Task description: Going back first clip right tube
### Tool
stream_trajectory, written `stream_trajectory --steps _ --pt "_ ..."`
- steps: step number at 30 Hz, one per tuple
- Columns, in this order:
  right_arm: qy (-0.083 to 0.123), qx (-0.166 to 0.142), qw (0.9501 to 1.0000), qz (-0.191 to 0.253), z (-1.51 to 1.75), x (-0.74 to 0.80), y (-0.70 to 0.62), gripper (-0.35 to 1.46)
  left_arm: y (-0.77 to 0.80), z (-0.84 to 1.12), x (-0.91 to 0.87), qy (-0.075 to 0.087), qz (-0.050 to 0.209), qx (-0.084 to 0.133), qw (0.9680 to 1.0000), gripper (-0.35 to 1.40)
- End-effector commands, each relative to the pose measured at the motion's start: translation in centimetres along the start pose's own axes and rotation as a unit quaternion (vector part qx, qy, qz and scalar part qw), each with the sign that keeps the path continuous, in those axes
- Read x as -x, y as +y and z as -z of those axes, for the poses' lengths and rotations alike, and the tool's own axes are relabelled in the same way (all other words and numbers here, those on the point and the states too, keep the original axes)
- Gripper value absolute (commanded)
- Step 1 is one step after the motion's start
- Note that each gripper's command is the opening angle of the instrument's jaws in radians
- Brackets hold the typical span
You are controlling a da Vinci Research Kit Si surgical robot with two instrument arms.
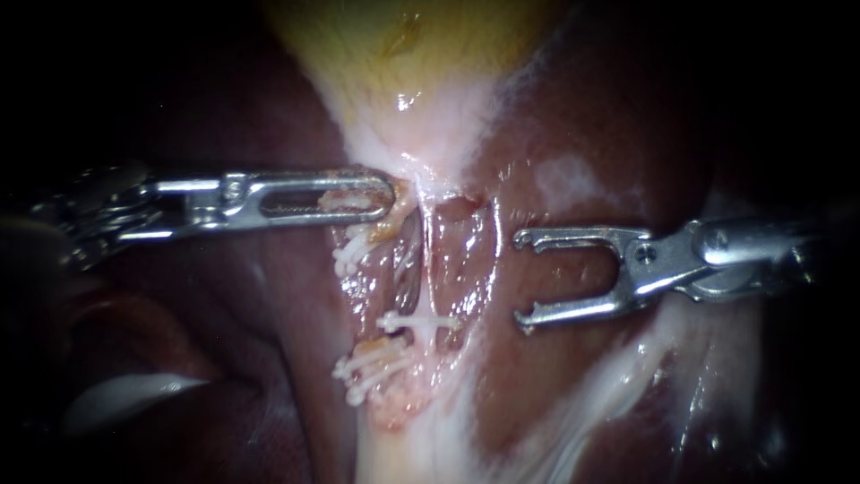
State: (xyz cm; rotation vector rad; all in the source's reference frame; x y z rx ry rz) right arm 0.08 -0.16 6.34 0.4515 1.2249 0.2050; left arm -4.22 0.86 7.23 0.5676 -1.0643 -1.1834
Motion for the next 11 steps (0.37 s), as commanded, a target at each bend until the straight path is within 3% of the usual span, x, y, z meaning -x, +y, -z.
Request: stream_trajectory --steps 1,11 --pt "0.0 0.0 1.0 0.0 -0.01 0.0 0.0 0.5 0.02 0.0 0.0 0.002 0.0 0.001 1.0 -0.35" --pt "0.0 -0.002 1.0 0.003 0.0 -0.01 0.0 0.5 0.01 -0.01 -0.02 0.002 0.0 0.0 1.0 -0.35"
